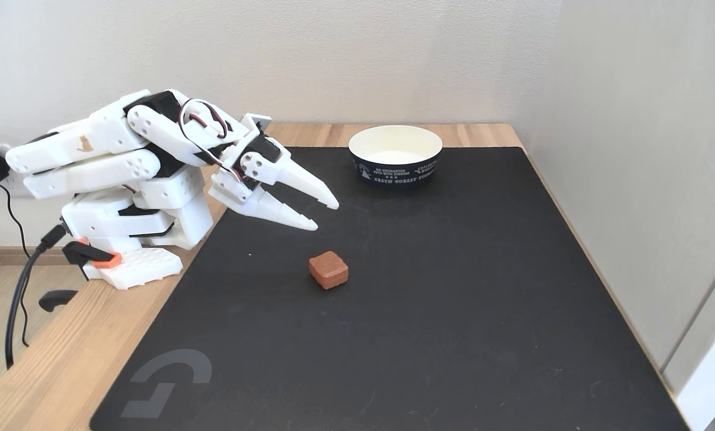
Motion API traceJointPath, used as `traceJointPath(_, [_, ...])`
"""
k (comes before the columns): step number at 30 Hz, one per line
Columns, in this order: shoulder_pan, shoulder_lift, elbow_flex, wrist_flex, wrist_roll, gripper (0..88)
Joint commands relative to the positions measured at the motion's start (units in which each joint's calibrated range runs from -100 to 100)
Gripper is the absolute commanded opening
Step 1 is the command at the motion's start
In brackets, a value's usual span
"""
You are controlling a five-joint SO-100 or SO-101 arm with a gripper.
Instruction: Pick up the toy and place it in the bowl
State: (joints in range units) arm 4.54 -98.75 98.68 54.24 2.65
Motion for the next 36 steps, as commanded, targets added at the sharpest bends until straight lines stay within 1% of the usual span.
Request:
traceJointPath(1, [3.1, -0.7, 0.7, -0.6, 0.3, 2.7])
traceJointPath(36, [3.5, -0.7, 0.8, -0.9, 0.1, 3.0])
